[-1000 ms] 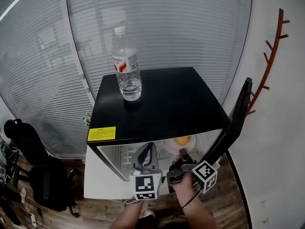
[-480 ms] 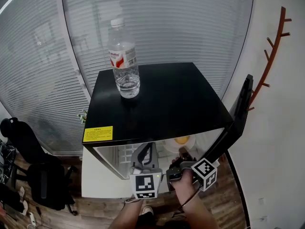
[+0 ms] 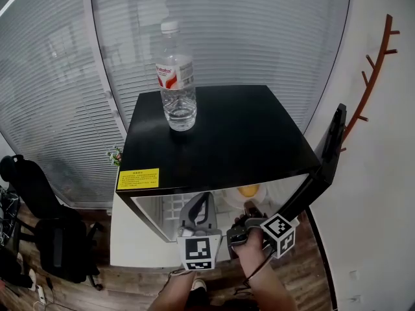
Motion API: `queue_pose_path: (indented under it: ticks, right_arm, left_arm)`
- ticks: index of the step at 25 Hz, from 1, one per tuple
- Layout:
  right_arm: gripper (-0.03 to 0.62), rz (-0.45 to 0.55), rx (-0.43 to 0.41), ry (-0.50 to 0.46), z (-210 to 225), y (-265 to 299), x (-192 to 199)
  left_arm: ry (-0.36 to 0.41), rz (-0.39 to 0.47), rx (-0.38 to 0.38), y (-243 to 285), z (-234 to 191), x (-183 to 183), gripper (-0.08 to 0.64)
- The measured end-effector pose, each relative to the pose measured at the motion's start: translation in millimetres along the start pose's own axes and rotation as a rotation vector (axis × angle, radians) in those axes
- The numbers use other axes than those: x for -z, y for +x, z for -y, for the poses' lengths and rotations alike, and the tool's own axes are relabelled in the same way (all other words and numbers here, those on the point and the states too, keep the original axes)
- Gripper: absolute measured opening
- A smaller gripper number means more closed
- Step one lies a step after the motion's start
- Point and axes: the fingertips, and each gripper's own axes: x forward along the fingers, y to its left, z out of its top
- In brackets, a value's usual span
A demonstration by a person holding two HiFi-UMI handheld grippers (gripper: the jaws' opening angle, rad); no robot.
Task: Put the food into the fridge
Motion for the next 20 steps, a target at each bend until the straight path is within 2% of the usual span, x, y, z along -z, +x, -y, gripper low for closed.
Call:
queue_pose_path:
  ticks: [8, 11, 14, 20]
  right_arm:
    - [0.04, 0.006, 0.02, -0.036, 0, 2, 0]
    - [0.121, 0.006, 0.001, -0.041, -6, 2, -1]
    - [0.173, 0.011, -0.002, -0.037, -10, 0, -2]
    - [0.223, 0.0, -0.009, -0.052, -12, -2, -2]
  left_arm:
    - [-0.008, 0.002, 0.001, 3, -2, 1, 0.026]
    - [-0.009, 0.005, 0.001, 5, -2, 0, 0.026]
    - [-0.01, 0.006, 0.005, 6, 0, -1, 0.026]
    - [-0.008, 0.004, 0.009, 6, 3, -2, 0.026]
